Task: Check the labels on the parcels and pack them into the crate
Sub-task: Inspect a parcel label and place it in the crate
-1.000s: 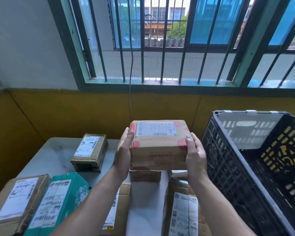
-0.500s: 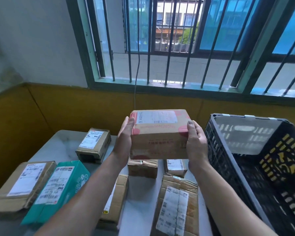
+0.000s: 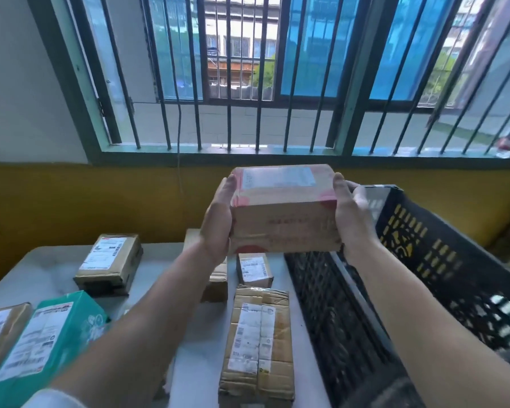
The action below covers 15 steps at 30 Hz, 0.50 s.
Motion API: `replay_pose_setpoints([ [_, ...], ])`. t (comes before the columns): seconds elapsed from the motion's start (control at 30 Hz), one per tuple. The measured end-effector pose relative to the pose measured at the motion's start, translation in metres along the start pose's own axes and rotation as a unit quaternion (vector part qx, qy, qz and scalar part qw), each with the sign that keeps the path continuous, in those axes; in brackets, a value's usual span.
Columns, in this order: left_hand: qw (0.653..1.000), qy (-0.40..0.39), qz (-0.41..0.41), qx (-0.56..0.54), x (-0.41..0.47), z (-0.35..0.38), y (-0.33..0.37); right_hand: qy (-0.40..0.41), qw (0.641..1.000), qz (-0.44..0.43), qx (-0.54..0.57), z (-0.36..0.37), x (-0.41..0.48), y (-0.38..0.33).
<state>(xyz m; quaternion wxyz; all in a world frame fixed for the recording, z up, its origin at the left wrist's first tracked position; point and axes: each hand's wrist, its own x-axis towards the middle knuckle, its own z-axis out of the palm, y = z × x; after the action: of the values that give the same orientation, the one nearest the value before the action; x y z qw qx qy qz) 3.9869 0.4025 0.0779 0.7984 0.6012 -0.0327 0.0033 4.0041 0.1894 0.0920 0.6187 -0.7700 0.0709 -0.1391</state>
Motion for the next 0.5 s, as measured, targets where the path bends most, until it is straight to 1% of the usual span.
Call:
replay_pose_setpoints([
  [0.13, 0.999, -0.038, -0.002, -0.001, 0.009, 0.042, -0.003, 0.016, 1.000, 0.004, -0.001, -0.039, 0.017, 0.007],
  [0.3, 0.999, -0.053, 0.000, -0.009, 0.031, 0.116, -0.017, 0.037, 0.999, 0.011, 0.011, -0.100, 0.057, 0.023],
  [0.4, 0.999, -0.034, -0.002, -0.027, 0.050, 0.160, -0.030, 0.037, 0.999, 0.011, 0.012, -0.138, 0.088, 0.036],
  [0.5, 1.000, 0.010, 0.006, 0.008, 0.067, 0.196, -0.049, 0.025, 0.999, 0.018, 0.016, -0.169, 0.118, 0.055],
])
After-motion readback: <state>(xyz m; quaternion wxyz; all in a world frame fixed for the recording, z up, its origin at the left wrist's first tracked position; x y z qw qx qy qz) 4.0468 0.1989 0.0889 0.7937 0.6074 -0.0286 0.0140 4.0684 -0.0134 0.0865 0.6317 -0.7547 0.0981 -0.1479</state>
